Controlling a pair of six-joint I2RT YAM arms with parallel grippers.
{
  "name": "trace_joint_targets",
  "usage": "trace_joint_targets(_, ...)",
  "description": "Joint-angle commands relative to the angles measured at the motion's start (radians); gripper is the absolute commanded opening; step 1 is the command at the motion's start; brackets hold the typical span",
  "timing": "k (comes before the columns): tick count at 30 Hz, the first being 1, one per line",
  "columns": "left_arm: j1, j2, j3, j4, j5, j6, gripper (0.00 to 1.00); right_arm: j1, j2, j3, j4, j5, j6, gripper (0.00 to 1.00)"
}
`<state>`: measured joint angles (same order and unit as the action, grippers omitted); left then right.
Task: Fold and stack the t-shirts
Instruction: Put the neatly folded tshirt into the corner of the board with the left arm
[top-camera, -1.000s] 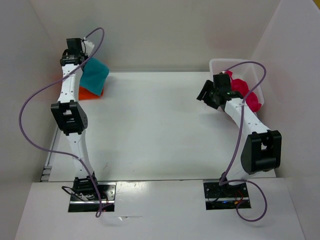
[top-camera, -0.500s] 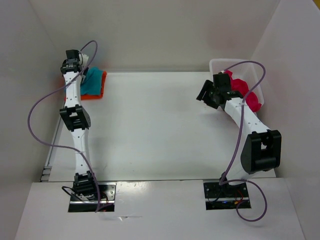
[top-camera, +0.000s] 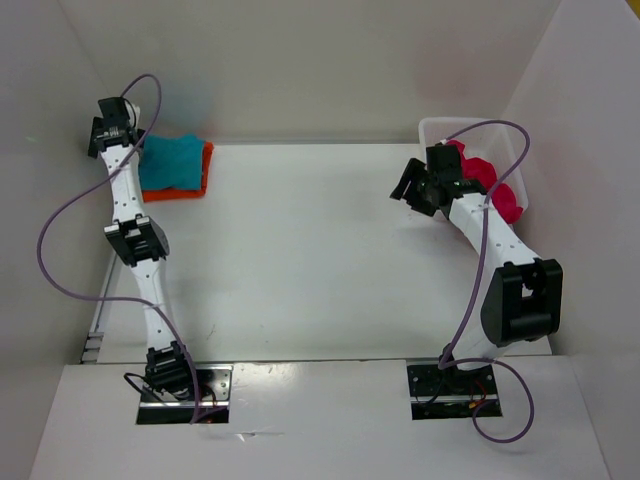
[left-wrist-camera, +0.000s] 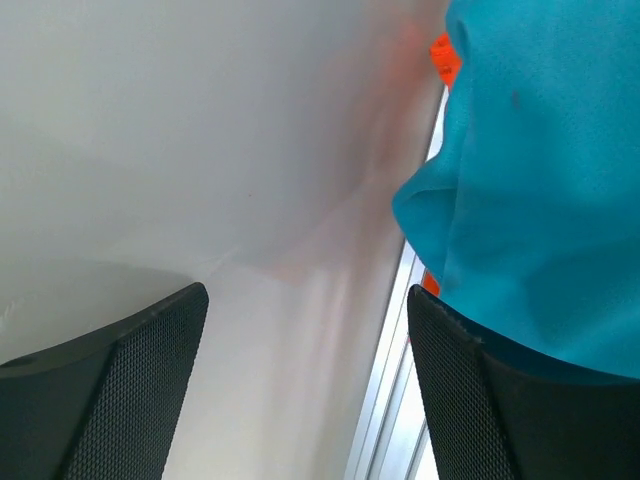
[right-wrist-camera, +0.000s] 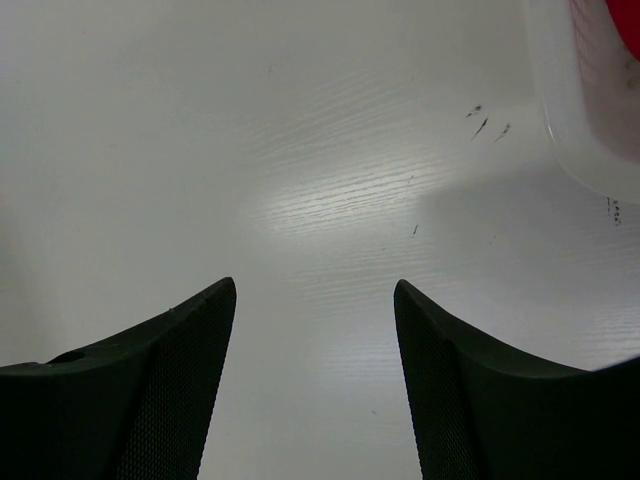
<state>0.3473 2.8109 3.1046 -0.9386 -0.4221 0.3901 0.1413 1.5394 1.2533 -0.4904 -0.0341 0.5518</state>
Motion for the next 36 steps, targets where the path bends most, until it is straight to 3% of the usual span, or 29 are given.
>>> trace_joint_targets(1, 0.005, -0.044, 0.031, 0.034, -0.069, -0.017, 0.88, 0.001, -0.001, 0.049, -0.005, -0.003, -0.016, 0.70)
trace_joint_targets(4, 0.005, -0.053, 0.031, 0.023, -0.069, -0.039, 0.90, 0.001, -0.010, 0.040, -0.005, -0.012, -0.026, 0.70)
trace_joint_targets(9, -0.027, -0.186, 0.031, -0.068, 0.187, -0.111, 0.92, 0.001, -0.019, 0.021, -0.014, -0.024, -0.026, 0.70)
trace_joint_targets(17, -0.070, -0.177, 0.031, -0.167, 0.758, -0.083, 0.92, 0.020, -0.019, 0.063, -0.091, -0.033, -0.026, 0.69)
trace_joint_targets(23, -0.070, -0.059, 0.031, -0.187, 0.821, -0.105, 0.91, 0.020, -0.039, 0.100, -0.160, 0.003, -0.026, 0.69)
trace_joint_targets(30, -0.039, 0.002, 0.031, 0.026, 0.815, -0.194, 0.99, 0.020, -0.061, 0.109, -0.214, 0.023, -0.035, 0.69)
trace_joint_targets(36, 0.004, 0.070, 0.031, 0.081, 0.871, -0.241, 0.99, 0.020, -0.081, 0.130, -0.261, 0.063, -0.035, 0.69)
